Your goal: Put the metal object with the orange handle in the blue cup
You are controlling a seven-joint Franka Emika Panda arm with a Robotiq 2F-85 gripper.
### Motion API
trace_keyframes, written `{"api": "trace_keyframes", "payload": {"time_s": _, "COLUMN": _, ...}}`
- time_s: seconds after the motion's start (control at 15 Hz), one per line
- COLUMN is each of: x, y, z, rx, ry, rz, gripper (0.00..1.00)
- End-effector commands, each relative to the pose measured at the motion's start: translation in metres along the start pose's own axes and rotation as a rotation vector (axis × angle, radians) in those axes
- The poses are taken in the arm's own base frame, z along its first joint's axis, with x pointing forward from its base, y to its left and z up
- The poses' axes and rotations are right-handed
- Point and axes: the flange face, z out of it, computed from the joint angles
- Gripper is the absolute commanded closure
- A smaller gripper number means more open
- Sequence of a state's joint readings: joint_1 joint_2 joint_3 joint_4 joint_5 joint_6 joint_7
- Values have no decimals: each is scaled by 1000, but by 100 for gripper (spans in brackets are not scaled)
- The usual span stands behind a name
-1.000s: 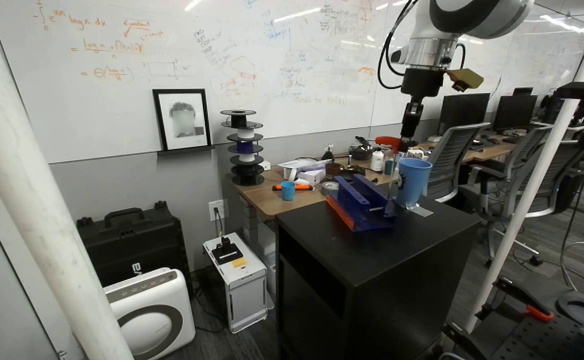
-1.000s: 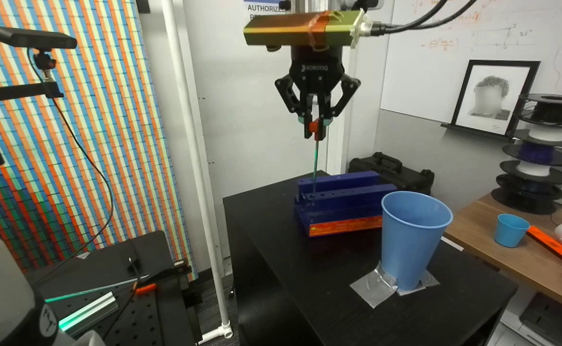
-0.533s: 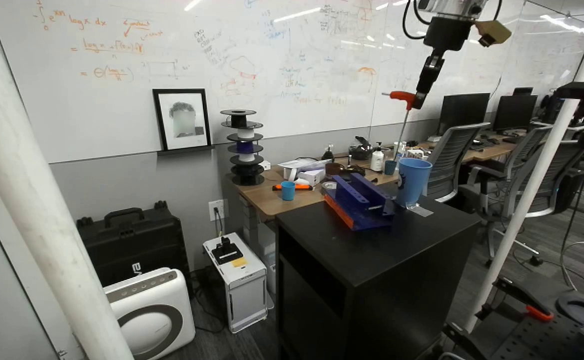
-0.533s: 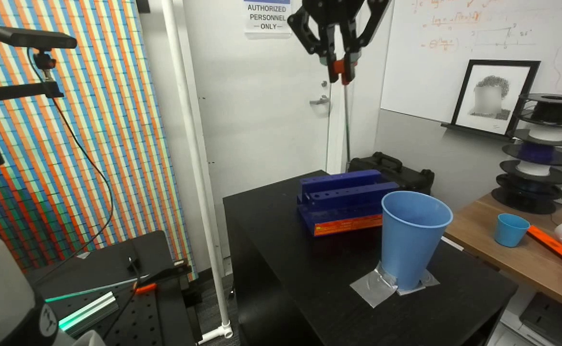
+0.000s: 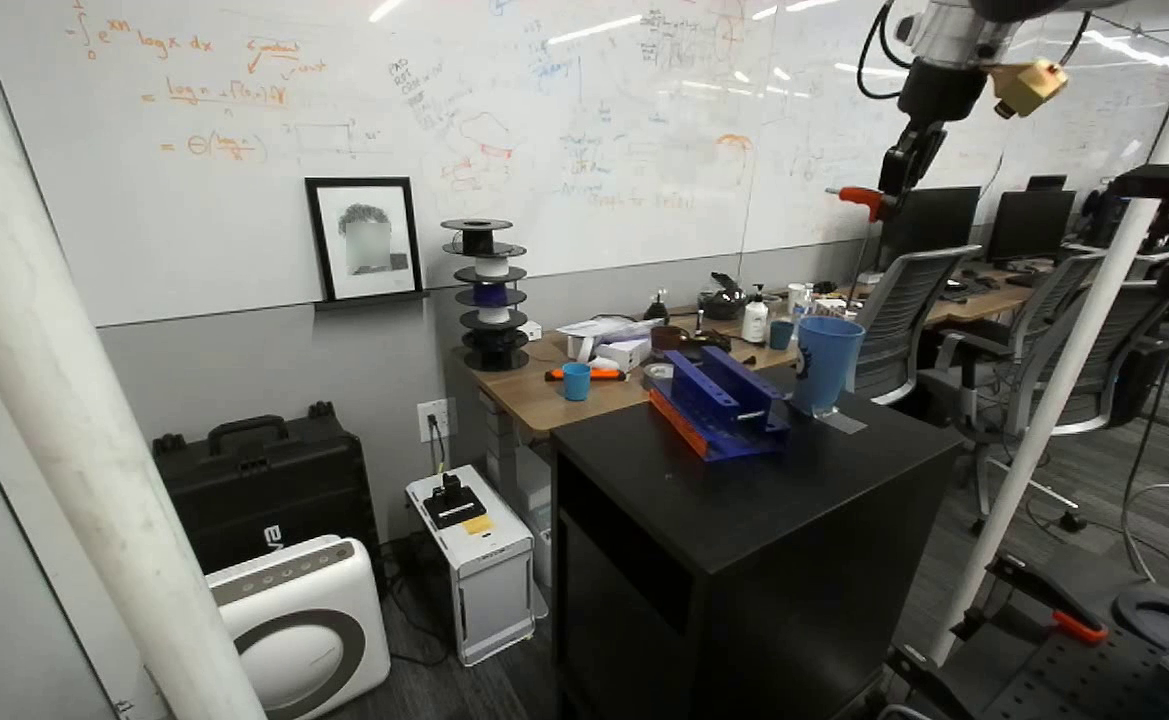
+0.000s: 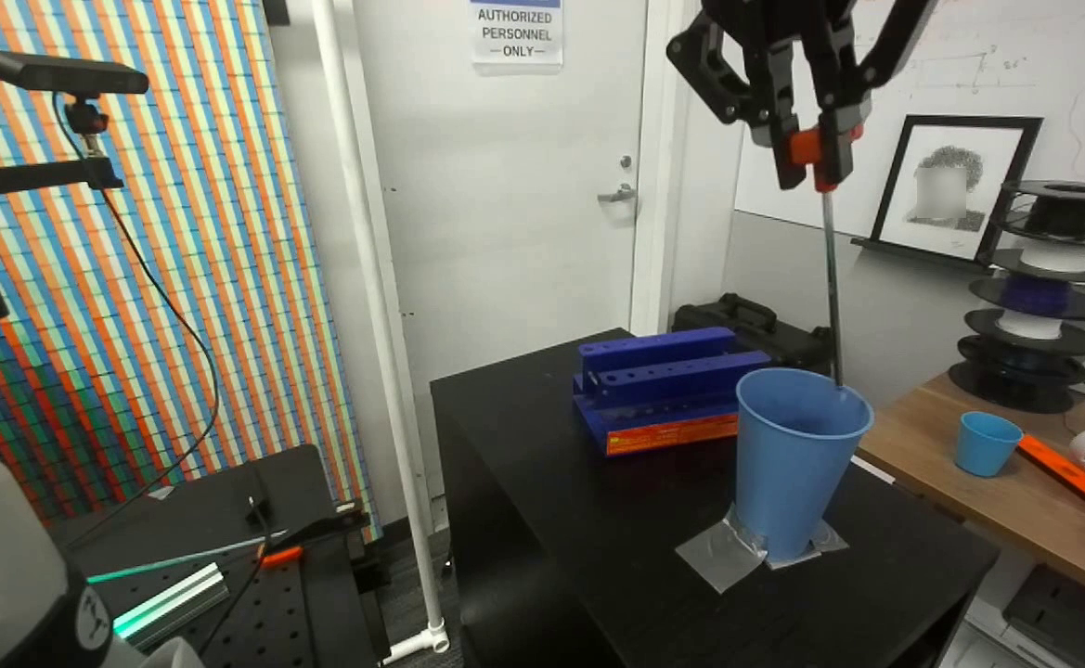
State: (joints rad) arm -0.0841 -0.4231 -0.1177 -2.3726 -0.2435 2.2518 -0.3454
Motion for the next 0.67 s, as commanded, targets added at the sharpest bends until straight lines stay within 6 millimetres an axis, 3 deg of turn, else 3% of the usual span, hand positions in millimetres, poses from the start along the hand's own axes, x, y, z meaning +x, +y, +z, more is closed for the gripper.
{"api": "trace_keyframes", "payload": {"time_s": 0.0, "x": 12, "y": -12, "z": 23, "rx": 26, "ry": 22, "rz": 53, "gripper": 88}}
{"api": "trace_keyframes", "payload": {"time_s": 0.27, "x": 26, "y": -21, "z": 48, "rx": 33, "ry": 15, "rz": 77, "gripper": 87}}
{"api": "trace_keyframes", "payload": {"time_s": 0.33, "x": 25, "y": -22, "z": 53, "rx": 41, "ry": -2, "rz": 79, "gripper": 53}}
{"api": "trace_keyframes", "payload": {"time_s": 0.47, "x": 21, "y": -23, "z": 57, "rx": 74, "ry": -38, "rz": 76, "gripper": 46}}
{"api": "trace_keyframes", "payload": {"time_s": 0.6, "x": 16, "y": -25, "z": 49, "rx": 107, "ry": -53, "rz": 76, "gripper": 30}}
